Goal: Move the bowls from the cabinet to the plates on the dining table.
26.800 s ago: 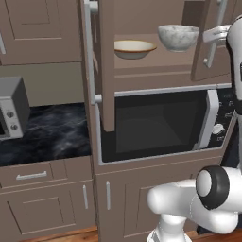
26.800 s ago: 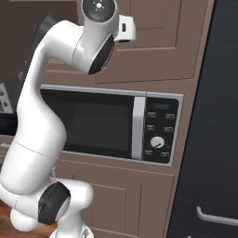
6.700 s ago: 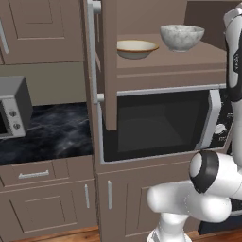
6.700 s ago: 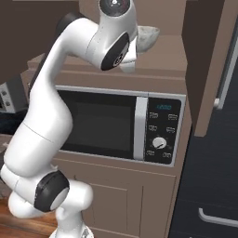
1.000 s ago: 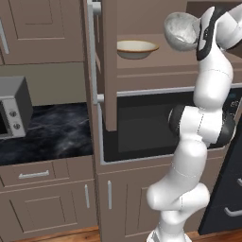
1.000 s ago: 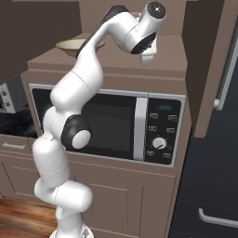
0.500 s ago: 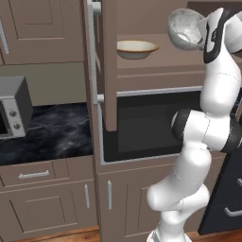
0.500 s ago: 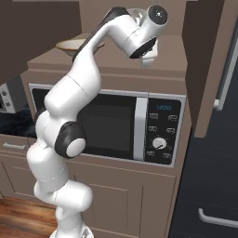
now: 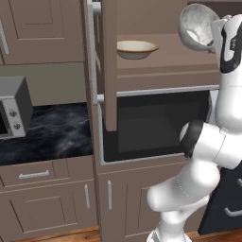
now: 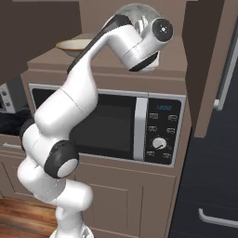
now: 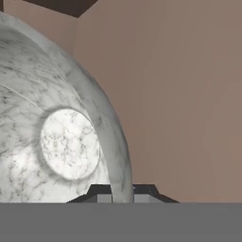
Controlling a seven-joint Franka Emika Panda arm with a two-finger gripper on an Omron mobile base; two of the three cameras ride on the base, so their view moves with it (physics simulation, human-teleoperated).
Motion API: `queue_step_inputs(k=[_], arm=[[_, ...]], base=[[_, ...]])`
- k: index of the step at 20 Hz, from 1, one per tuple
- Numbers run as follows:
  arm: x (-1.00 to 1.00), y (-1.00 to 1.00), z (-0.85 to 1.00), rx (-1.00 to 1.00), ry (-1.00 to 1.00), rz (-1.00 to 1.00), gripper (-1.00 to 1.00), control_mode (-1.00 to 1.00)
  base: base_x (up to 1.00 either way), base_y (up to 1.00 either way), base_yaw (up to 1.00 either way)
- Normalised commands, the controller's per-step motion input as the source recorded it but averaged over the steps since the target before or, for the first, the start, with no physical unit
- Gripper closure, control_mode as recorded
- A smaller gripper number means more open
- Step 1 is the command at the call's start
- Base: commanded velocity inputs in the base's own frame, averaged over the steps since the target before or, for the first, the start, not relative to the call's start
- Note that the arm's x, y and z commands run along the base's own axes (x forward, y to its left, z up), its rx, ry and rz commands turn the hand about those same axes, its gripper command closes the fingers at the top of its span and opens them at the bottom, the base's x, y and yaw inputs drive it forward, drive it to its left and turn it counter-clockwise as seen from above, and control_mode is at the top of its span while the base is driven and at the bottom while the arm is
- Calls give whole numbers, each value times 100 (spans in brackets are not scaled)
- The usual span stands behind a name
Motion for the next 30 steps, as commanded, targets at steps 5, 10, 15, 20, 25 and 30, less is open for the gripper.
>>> queue_step_inputs(k=[5,10,15,20,25,30], arm=[[-62,8,-1,3,-8,-1,100,-100],[-62,24,-5,0,-9,0,100,-100],[-62,21,-5,-2,-3,0,100,-100],[-62,18,-5,-5,1,0,100,-100],[-62,20,-4,-5,2,0,100,-100],[-60,21,-2,-4,4,0,100,-100]], base=[[0,0,0],[0,0,0],[0,0,0],[0,0,0],[0,0,0],[0,0,0]])
